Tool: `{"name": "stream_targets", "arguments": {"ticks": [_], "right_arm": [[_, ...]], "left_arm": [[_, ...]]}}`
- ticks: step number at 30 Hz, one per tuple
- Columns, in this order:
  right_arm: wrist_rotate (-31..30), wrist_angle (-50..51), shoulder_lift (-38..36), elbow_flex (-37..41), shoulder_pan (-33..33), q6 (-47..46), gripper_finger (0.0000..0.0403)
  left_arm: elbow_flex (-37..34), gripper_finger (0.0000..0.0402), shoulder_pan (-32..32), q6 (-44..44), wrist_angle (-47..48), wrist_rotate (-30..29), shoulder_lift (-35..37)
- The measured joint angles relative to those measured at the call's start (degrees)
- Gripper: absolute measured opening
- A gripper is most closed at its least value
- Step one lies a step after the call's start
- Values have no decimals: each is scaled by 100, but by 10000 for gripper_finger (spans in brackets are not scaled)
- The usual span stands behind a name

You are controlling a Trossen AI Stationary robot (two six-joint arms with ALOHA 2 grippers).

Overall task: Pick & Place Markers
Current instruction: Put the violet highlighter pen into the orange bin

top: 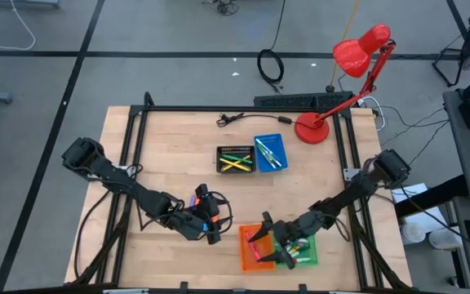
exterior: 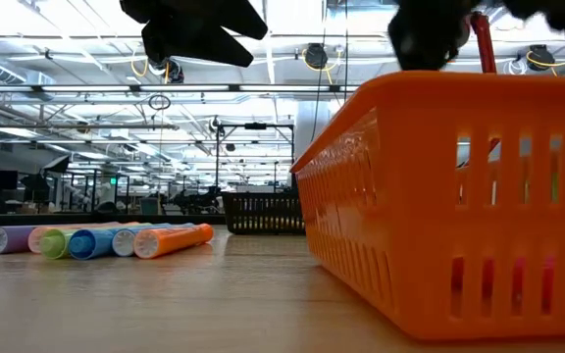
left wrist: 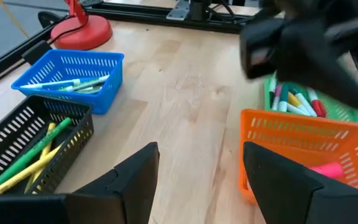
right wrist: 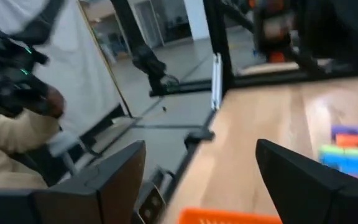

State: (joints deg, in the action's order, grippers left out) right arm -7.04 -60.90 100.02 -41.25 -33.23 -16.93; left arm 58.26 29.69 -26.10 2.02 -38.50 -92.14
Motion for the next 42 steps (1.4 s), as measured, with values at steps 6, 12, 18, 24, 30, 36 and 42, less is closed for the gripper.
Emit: {"name": "stream_targets", "arguments": {"ticks": [6,12,18,24,30,36,42], "right_arm": [[84,150,-857,0,-304,374,283],[130,508,-1855,0,-745,1179,279],[114,1174,-2430,0,-1008,1485,279],[105,1448,-2526,0,-1082,1472,279],[-585,1754,-2726,0,-1146,1974,279],[-3523,3221,-3312,0,-1561,2581,279],[-5558,4371,-3828,2,-2230,2375,279]], "left_arm": [[0,239,0,-1097,829,330,0],[2,239,13,-3814,2980,1791,-160],[-4,239,11,-5954,4957,2096,-391],[-4,239,11,-6301,4942,2139,-424],[-4,239,11,-6308,4894,2304,-424],[-38,239,11,-6297,4888,2338,-424],[-499,239,2,-6462,4654,2499,-424]]}}
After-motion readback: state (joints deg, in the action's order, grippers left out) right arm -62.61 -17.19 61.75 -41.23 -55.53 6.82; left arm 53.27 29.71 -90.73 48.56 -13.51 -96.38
